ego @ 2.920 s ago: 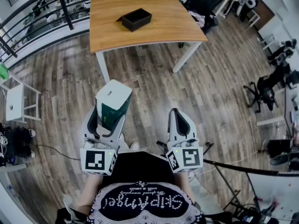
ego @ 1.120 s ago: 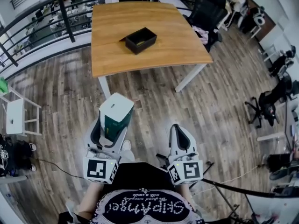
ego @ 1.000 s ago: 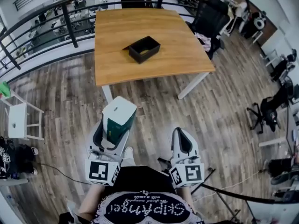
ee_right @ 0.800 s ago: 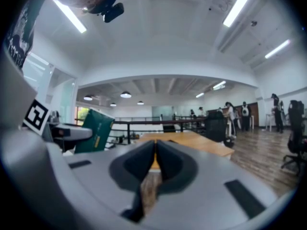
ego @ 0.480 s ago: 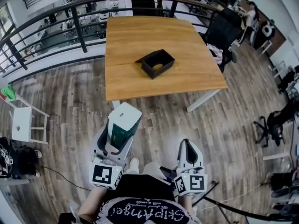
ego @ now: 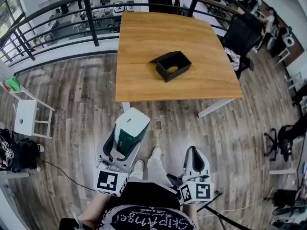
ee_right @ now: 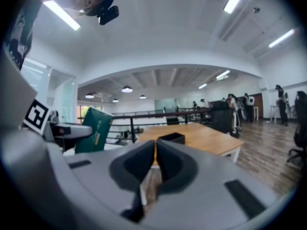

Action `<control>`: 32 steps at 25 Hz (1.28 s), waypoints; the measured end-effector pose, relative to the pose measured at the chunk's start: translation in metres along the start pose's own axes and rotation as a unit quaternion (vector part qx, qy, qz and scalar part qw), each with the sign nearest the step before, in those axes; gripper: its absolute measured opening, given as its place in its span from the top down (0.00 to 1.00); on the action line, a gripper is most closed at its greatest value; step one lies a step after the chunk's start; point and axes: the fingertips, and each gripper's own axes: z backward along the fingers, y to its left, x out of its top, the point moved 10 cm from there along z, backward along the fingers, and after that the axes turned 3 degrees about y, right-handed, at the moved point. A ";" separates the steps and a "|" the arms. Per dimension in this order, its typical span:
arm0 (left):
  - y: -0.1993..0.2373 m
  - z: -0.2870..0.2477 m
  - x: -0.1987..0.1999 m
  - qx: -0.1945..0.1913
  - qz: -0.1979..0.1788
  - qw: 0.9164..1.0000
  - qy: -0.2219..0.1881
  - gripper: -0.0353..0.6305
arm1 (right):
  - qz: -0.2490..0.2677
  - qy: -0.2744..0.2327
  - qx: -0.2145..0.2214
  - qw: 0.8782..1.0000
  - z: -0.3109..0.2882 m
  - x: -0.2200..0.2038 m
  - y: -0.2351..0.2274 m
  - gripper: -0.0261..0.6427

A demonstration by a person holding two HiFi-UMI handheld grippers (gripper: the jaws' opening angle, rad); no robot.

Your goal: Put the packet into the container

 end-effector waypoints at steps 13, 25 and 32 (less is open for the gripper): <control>-0.013 -0.065 0.018 0.047 -0.005 0.999 -0.019 0.40 | 0.017 -0.005 0.069 0.997 -0.077 0.029 -0.060 0.91; -0.051 -0.123 0.037 0.059 -0.010 0.998 -0.038 0.40 | 0.012 -0.013 0.087 0.996 -0.114 0.051 -0.126 0.91; -0.063 -0.132 0.036 0.068 -0.008 0.997 -0.042 0.40 | 0.006 -0.004 0.090 0.996 -0.119 0.047 -0.144 0.91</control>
